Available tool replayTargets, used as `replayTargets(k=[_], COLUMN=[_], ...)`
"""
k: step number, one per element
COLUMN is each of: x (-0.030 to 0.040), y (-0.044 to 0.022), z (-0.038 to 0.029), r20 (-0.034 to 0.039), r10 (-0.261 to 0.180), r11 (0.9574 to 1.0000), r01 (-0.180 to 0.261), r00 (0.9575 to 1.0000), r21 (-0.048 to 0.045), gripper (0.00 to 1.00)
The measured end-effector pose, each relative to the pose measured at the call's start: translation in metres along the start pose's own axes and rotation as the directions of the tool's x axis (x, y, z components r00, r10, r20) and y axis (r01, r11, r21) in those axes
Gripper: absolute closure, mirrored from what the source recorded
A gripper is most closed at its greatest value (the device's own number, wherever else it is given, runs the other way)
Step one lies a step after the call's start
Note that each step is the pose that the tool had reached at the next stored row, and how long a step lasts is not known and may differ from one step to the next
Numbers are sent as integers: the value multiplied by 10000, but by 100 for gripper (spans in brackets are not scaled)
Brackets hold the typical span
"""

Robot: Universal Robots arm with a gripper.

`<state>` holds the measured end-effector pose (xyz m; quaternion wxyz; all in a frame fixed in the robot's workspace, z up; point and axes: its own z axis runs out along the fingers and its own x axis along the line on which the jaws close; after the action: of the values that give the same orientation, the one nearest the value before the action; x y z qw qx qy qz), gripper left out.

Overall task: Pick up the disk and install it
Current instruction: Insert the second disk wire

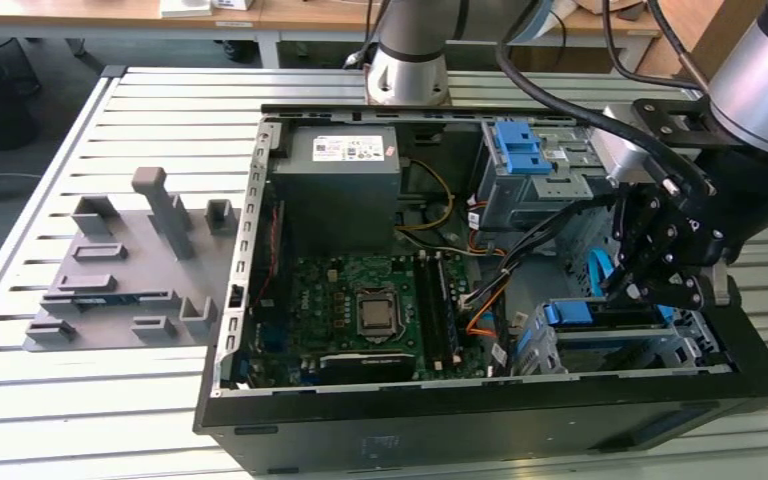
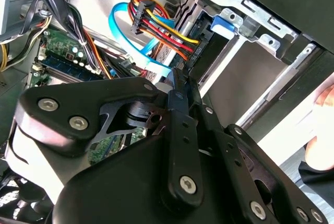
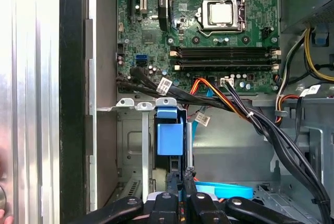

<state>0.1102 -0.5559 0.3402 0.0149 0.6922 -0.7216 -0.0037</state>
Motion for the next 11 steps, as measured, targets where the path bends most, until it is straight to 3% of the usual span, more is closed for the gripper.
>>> replayTargets(k=[11], x=[0], y=[-17], z=[27], r20=[7], r10=[174], r11=[9998], r01=[-174], r00=[9998], r21=[-52], gripper=[84])
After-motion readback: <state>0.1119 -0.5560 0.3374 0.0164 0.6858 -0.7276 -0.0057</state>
